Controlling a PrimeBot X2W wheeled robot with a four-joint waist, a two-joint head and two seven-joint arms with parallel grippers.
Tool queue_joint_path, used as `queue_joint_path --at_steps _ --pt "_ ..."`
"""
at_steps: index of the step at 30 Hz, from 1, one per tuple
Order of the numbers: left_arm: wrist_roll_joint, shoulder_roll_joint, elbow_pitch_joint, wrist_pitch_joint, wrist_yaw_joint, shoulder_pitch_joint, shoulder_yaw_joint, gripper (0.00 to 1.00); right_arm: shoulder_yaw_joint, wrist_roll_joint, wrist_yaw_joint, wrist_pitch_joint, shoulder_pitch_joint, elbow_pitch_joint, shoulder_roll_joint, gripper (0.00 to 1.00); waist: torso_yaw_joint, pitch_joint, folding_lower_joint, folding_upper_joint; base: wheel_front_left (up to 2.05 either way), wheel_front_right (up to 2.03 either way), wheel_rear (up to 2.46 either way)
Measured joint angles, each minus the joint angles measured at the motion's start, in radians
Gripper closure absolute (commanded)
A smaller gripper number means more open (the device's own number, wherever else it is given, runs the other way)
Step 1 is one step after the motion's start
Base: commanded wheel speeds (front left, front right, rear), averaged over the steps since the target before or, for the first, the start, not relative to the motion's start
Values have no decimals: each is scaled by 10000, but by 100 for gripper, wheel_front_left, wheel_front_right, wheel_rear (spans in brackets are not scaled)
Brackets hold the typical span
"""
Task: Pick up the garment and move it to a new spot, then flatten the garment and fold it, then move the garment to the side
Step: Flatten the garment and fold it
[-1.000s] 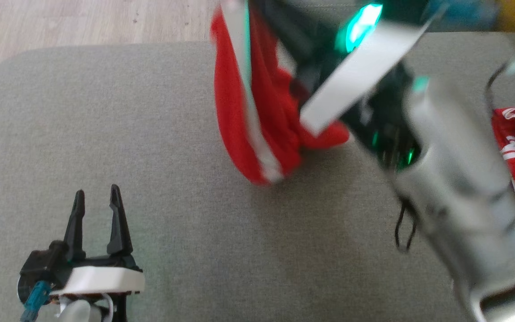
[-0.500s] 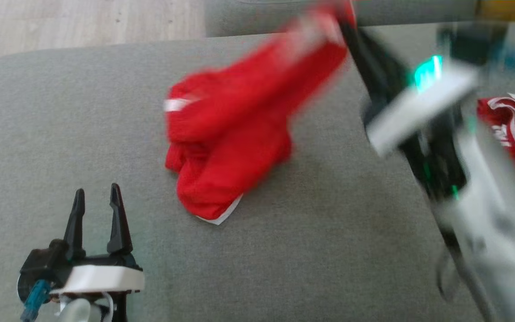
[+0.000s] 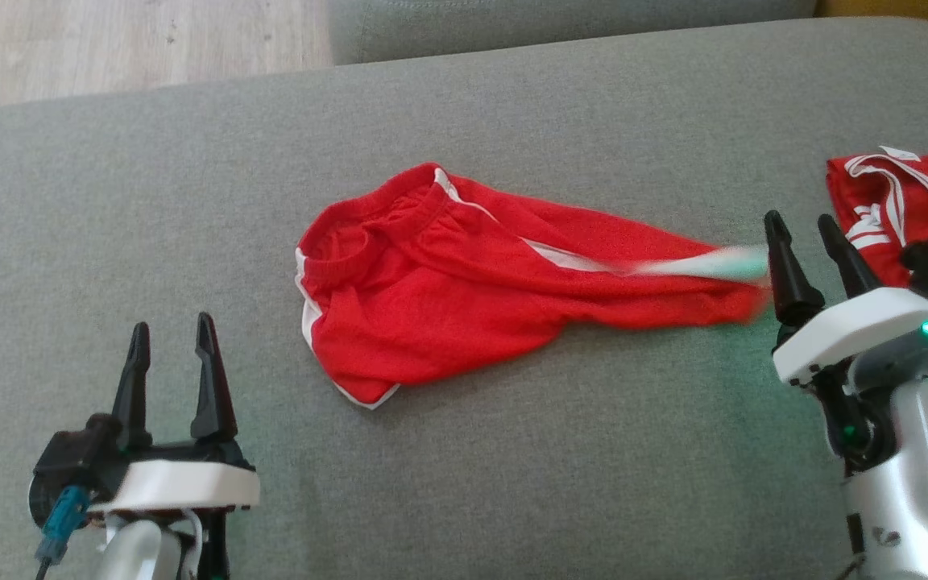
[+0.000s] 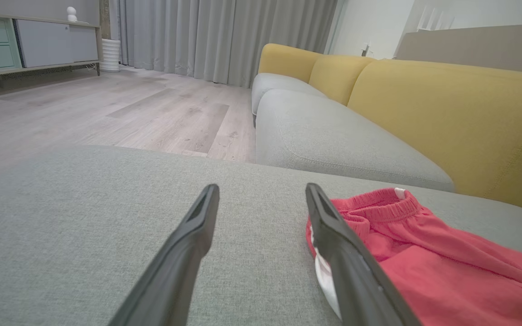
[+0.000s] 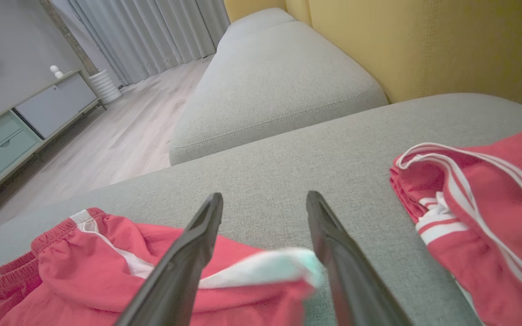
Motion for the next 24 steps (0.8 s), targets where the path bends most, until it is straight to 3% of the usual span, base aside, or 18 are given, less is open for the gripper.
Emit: queue_joint_path --at_steps 4,11,19,24 --pt "0 6 100 0 -12 -19 -38 0 -230 -951 0 -232 88 -176 293 0 1 -120 0 0 0 0 0" --pt "0 6 207 -2 -12 35 -54 0 249 -2769 0 -1110 1435 -1494 303 0 26 -452 0 0 0 0 0" --pt "125 13 257 171 -98 149 -405 0 380 -3049 0 -1329 2488 -2140 688 0 -27 -508 -1 0 0 0 0" --pt "646 -173 901 1202 -629 -1280 -1605 0 458 -3049 0 -1329 2482 -2330 740 0 -87 -204 0 0 0 0 0"
